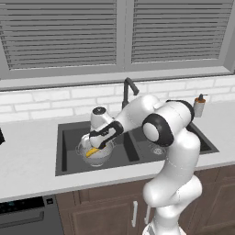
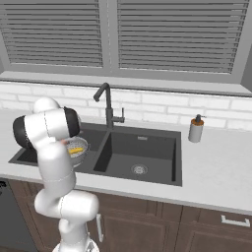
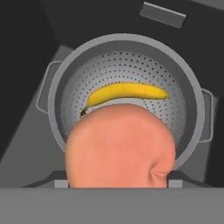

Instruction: Put the colander in the sink, put the banana, peach in the colander, and turn on the sink faucet and pour water over the colander.

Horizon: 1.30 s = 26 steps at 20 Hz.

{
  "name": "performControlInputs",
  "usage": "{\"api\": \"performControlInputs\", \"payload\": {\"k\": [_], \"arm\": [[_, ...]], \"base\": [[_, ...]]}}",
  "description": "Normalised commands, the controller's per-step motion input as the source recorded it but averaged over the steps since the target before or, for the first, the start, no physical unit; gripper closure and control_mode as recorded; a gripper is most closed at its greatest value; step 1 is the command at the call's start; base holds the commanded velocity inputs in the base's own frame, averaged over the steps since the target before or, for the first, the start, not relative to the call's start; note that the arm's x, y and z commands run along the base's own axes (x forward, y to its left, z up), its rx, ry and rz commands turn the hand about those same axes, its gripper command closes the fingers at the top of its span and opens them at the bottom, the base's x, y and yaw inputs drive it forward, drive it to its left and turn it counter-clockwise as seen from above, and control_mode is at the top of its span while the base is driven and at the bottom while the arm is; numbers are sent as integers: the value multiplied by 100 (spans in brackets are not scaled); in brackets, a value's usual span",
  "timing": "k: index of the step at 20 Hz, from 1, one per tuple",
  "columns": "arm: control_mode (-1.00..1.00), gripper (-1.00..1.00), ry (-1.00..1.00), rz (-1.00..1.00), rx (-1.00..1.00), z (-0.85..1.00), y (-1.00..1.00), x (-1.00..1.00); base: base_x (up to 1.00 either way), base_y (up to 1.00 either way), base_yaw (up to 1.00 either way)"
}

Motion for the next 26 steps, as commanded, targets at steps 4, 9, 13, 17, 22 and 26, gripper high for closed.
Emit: {"api": "performControlInputs", "payload": {"k": [4,9,13,17,22,26], "arm": [[-100,100,0,0,0,-11,11,42],[-100,100,0,0,0,-14,5,15],[-100,100,0,0,0,-31,0,0],[-100,100,0,0,0,-56,0,0],[-100,100,0,0,0,-58,0,0],[-100,100,0,0,0,-45,0,0]], "base": [[0,0,0],[0,0,0],[0,0,0],[0,0,0],[0,0,0],[0,0,0]]}}
